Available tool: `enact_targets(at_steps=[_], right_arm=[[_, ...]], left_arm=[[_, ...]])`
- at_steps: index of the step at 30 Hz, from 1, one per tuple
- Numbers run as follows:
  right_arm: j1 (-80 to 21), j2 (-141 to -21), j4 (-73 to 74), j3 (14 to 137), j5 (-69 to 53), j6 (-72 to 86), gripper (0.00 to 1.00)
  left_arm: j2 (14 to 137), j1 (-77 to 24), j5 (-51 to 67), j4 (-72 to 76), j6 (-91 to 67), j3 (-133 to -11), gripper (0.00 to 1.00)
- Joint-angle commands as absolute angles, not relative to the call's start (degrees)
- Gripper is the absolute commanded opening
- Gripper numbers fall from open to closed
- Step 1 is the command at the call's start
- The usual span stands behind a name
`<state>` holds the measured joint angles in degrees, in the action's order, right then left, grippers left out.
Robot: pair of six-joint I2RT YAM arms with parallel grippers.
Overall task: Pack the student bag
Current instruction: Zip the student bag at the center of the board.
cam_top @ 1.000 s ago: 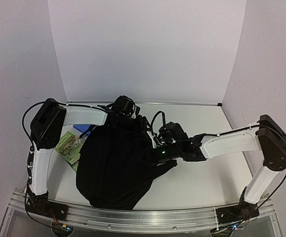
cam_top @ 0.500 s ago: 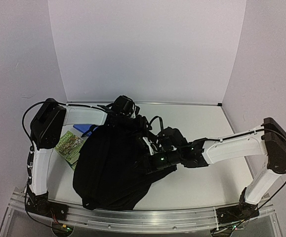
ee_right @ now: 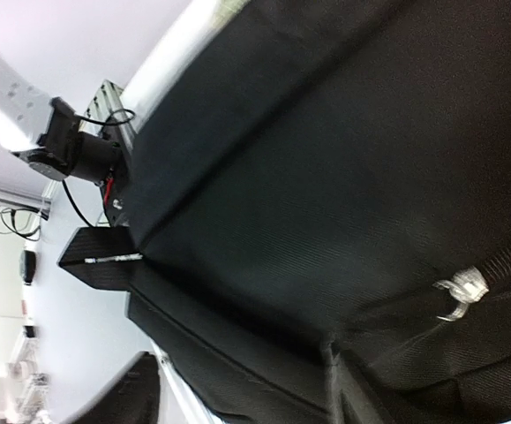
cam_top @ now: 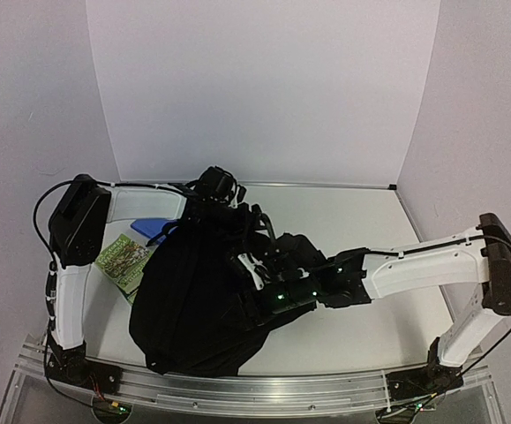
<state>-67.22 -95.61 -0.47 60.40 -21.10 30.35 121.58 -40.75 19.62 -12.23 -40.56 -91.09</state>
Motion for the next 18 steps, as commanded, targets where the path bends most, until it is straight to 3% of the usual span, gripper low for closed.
enact_targets(at_steps=[1, 3, 8, 18], right_arm=[[-72.17, -90.80, 3.56, 66.75, -7.40, 21.03, 0.85], [-75.21, -91.46, 4.28, 68.91, -1.99, 17.99, 0.91], [-82.71, -97.21, 5.04, 74.77, 9.39, 11.93, 0.95], [-90.73, -113.98, 9.90, 86.39, 14.05, 5.34, 0.98]], left_arm=[[110.02, -38.36, 17.15, -20.41, -33.91, -94.24, 0.93], [106.90, -36.43, 16.78, -24.01, -32.17, -93.16, 0.95], [98.43, -29.44, 17.70, -29.48, -31.52, -85.95, 0.96], [84.91, -16.37, 19.52, -40.12, -27.03, -78.39, 0.99]])
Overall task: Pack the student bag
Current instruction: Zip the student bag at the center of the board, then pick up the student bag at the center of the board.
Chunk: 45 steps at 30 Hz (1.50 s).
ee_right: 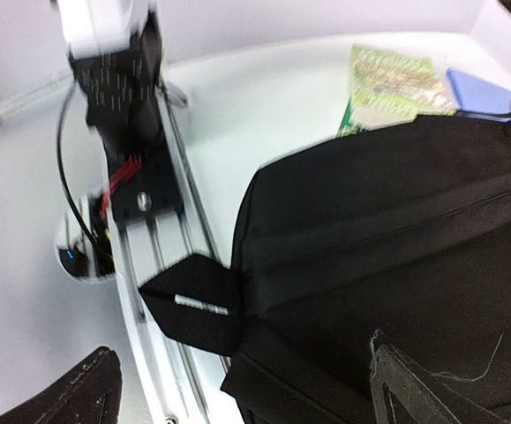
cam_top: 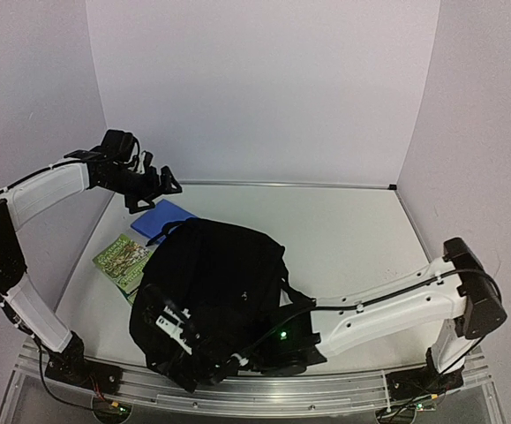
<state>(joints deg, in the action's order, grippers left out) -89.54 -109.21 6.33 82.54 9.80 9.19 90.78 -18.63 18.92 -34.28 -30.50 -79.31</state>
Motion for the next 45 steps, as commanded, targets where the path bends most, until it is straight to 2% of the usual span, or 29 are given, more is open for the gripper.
enact_targets(at_steps=[1, 5, 13, 17, 21, 23, 24, 26, 28, 35, 42, 45], right_arm=[[-91.09, -115.20, 9.99, 87.07, 14.37, 5.00, 0.98], [-91.61, -119.69, 10.26, 89.51, 18.59, 4.30, 0.98], [-92.33, -127.27, 12.53, 93.36, 36.59, 2.52, 0.98], [-92.31, -130.08, 13.18, 93.86, 40.19, 1.82, 0.96], [-92.10, -128.42, 13.14, 94.11, 41.66, 3.19, 0.58], [-91.24, -124.67, 13.01, 95.33, 39.74, 4.49, 0.33], [-91.15, -123.99, 13.01, 95.81, 39.34, 4.90, 0.28], [-88.99, -117.50, 12.92, 97.64, 36.35, 6.71, 0.09], [-86.99, -113.29, 12.92, 98.72, 33.61, 8.10, 0.02], [-71.80, -97.84, 12.71, 100.43, 11.88, 19.06, 0.00], [-48.71, -88.07, 1.51, 84.26, -12.55, 39.47, 0.00], [-43.80, -85.79, -1.25, 77.32, -12.77, 43.23, 0.00]], left_arm=[[83.89, -15.82, 19.13, -40.76, -26.46, -78.20, 0.99], [80.09, -14.20, 17.50, -41.56, -24.72, -76.66, 1.00], [78.37, -13.11, 18.10, -40.40, -23.73, -74.33, 1.00], [77.65, -12.86, 18.22, -39.68, -23.81, -73.60, 1.00], [76.64, -12.55, 17.88, -38.88, -23.91, -73.04, 1.00], [76.18, -12.25, 17.59, -38.76, -24.04, -73.07, 1.00], [76.06, -12.09, 17.59, -38.76, -24.06, -73.16, 1.00], [75.41, -11.71, 17.37, -38.99, -24.41, -74.17, 1.00], [74.95, -11.54, 16.93, -39.25, -24.64, -75.13, 1.00], [70.09, -10.71, 13.94, -40.15, -26.44, -76.85, 1.00], [67.84, -10.52, 13.64, -41.30, -27.45, -75.06, 1.00], [67.83, -10.50, 14.19, -40.99, -27.71, -74.04, 1.00]])
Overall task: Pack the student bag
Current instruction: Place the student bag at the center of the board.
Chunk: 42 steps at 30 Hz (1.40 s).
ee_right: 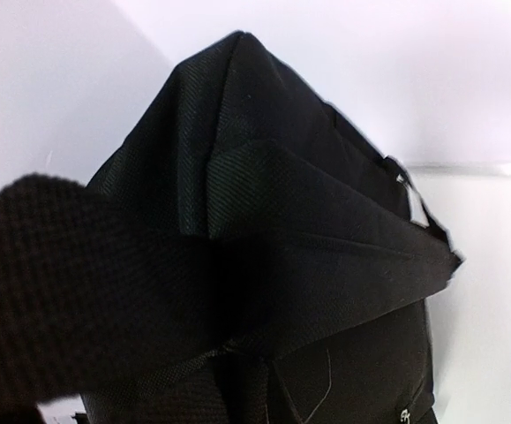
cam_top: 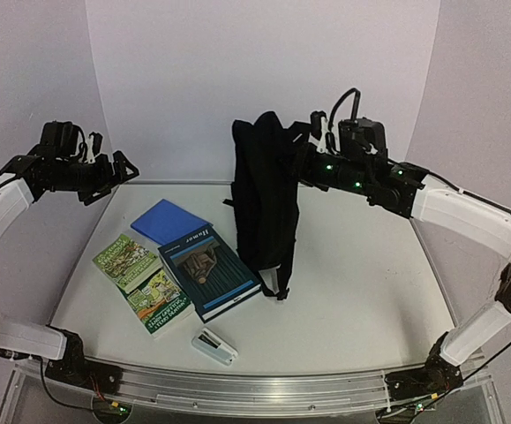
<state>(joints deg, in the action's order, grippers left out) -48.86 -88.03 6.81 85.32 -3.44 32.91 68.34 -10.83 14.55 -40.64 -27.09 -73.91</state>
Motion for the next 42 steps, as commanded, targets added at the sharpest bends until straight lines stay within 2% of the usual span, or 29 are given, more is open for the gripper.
enact_targets(at_steps=[1, 10, 12, 13, 15, 18, 21, 24, 26, 30, 34, 38, 42], right_arm=[[-42.04, -84.56, -1.23, 75.45, -10.94, 43.43, 0.00], [-26.32, -78.56, -1.23, 59.92, -8.86, 46.43, 0.00], [-23.76, -78.25, -1.27, 56.82, -8.74, 46.60, 0.05], [-23.00, -78.00, -1.21, 55.42, -7.79, 46.54, 0.11], [-21.85, -77.40, -1.23, 53.02, -6.39, 46.57, 0.15], [-20.35, -74.74, -1.06, 48.58, -2.42, 47.68, 0.37], [-20.29, -69.85, -0.17, 45.87, 3.19, 48.73, 0.70], [-20.34, -63.64, 4.07, 44.85, 9.88, 48.60, 0.88], [-20.29, -60.31, 6.18, 44.94, 13.92, 47.41, 0.96], [-20.23, -57.21, 9.93, 48.25, 18.02, 42.41, 0.98], [-20.33, -65.54, 9.97, 50.71, 11.11, 39.36, 0.98], [-19.99, -76.09, 9.62, 52.03, 8.55, 37.42, 0.92], [-18.60, -81.38, 8.33, 52.10, 7.01, 36.55, 0.86]], left_arm=[[67.89, -10.43, 14.59, -40.85, -27.89, -73.73, 1.00], [69.12, -10.47, 15.89, -39.78, -28.43, -72.22, 1.00], [69.35, -10.48, 16.14, -39.30, -28.55, -71.72, 1.00], [69.35, -10.41, 16.29, -38.91, -28.56, -71.33, 1.00], [69.27, -10.46, 16.43, -38.41, -28.65, -70.60, 1.00], [69.17, -10.46, 16.52, -38.07, -28.57, -69.54, 1.00], [68.84, -10.45, 16.61, -37.89, -28.52, -68.51, 1.00], [68.58, -10.47, 16.46, -37.73, -28.59, -67.54, 1.00], [68.20, -10.46, 16.67, -37.43, -28.67, -66.61, 1.00], [67.85, -10.51, 19.50, -35.04, -30.03, -63.60, 1.00], [67.65, -10.55, 22.08, -32.24, -32.18, -60.17, 0.99], [66.59, -11.18, 25.41, -28.03, -36.55, -55.18, 0.98], [65.56, -14.96, 24.26, -24.27, -40.11, -51.69, 0.97]])
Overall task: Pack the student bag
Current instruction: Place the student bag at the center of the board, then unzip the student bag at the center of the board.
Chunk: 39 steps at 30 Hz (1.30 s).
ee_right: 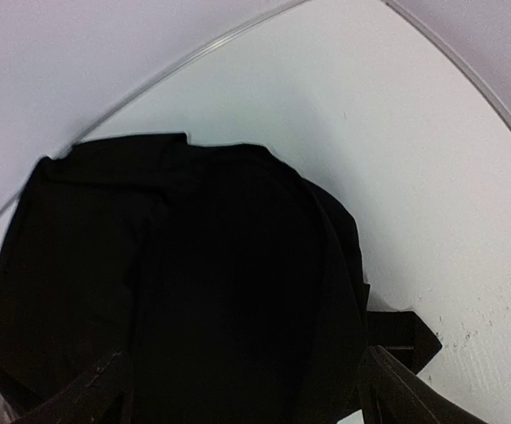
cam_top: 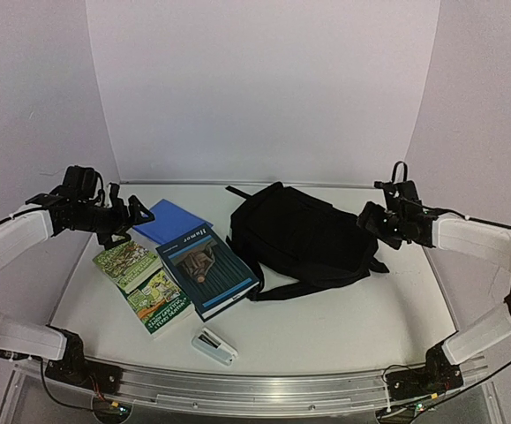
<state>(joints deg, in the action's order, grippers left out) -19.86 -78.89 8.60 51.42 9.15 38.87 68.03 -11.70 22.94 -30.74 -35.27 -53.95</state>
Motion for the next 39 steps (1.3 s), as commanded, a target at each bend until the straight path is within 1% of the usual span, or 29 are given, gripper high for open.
enact_targets(at_steps=[1, 3, 4, 6, 7, 9, 10, 12, 13, 15, 16, 17, 19, 20, 22, 26, 29, 30, 32, 35, 37, 39], right_arm=[[-17.94, -82.51, 7.89, 51.92, 5.96, 36.50, 0.84], [-17.41, -84.32, 7.57, 51.66, 4.51, 36.42, 0.78], [-17.32, -85.23, 7.56, 51.20, 3.69, 36.71, 0.72], [-17.39, -85.51, 7.49, 50.23, 2.75, 36.99, 0.64], [-17.41, -85.52, 7.35, 49.18, 1.49, 37.15, 0.56], [-17.42, -85.28, 7.02, 47.47, 0.58, 37.63, 0.47], [-17.39, -85.07, 6.95, 46.49, -1.38, 37.77, 0.40], [-17.48, -84.35, 6.79, 44.54, -3.00, 38.20, 0.30], [-17.47, -83.21, 6.77, 43.34, -3.87, 38.77, 0.27], [-17.47, -81.29, 6.84, 41.31, -5.02, 39.65, 0.24], [-17.58, -79.88, 6.85, 40.44, -5.56, 40.25, 0.19], [-17.74, -78.94, 6.86, 39.65, -6.70, 40.86, 0.11], [-18.03, -77.79, 6.80, 38.73, -7.67, 41.63, 0.07], [-18.66, -76.65, 6.77, 37.88, -8.96, 42.57, 0.03], [-20.25, -75.90, 6.85, 37.30, -9.59, 43.34, 0.00], [-23.22, -75.84, 6.86, 36.66, -10.39, 45.00, 0.00], [-28.25, -75.87, 6.86, 37.21, -9.17, 47.63, 0.00], [-31.37, -76.17, 6.84, 37.80, -8.52, 48.69, 0.00], [-32.86, -76.55, 6.78, 38.54, -8.09, 49.43, 0.00], [-35.36, -76.62, 6.77, 40.46, -6.94, 49.48, 0.00], [-35.42, -75.77, 7.03, 41.74, -5.17, 48.35, 0.07], [-35.42, -75.52, 7.64, 43.23, -4.39, 46.94, 0.10]], left_arm=[[65.86, -15.96, 23.62, -23.73, -40.64, -51.37, 0.97], [66.92, -19.23, 22.07, -22.27, -42.03, -50.80, 0.97], [68.35, -21.70, 21.68, -20.43, -43.67, -50.38, 0.97], [70.07, -23.44, 22.25, -18.04, -44.89, -49.86, 0.97], [71.81, -24.82, 23.01, -15.09, -46.33, -49.37, 0.97], [73.99, -26.54, 23.32, -12.72, -47.15, -49.50, 0.97], [76.02, -27.43, 23.34, -11.84, -47.19, -50.18, 0.97], [79.29, -29.08, 23.30, -11.29, -46.95, -52.16, 0.97], [81.48, -30.15, 23.42, -10.77, -46.86, -53.53, 0.97], [84.85, -31.91, 23.68, -9.38, -46.81, -55.52, 0.97], [86.37, -32.86, 23.83, -8.87, -46.95, -56.67, 0.97], [88.17, -33.57, 24.09, -8.05, -47.10, -57.44, 0.97], [89.43, -34.19, 24.42, -7.37, -47.44, -58.36, 0.97], [91.47, -35.00, 25.09, -6.26, -47.82, -59.52, 0.97], [93.54, -35.83, 25.66, -5.02, -48.11, -60.82, 0.96], [96.91, -37.13, 26.48, -2.92, -48.74, -62.99, 0.96], [98.98, -38.14, 26.99, -0.38, -50.41, -63.78, 0.96], [99.98, -38.52, 27.14, 1.94, -51.22, -63.93, 0.96], [101.07, -38.77, 27.24, 3.96, -52.27, -64.15, 0.96], [105.36, -39.94, 27.30, 8.56, -53.81, -66.01, 0.92], [109.00, -40.91, 27.22, 9.09, -54.17, -69.76, 0.86], [112.51, -41.49, 27.06, 9.50, -54.76, -72.68, 0.82]])
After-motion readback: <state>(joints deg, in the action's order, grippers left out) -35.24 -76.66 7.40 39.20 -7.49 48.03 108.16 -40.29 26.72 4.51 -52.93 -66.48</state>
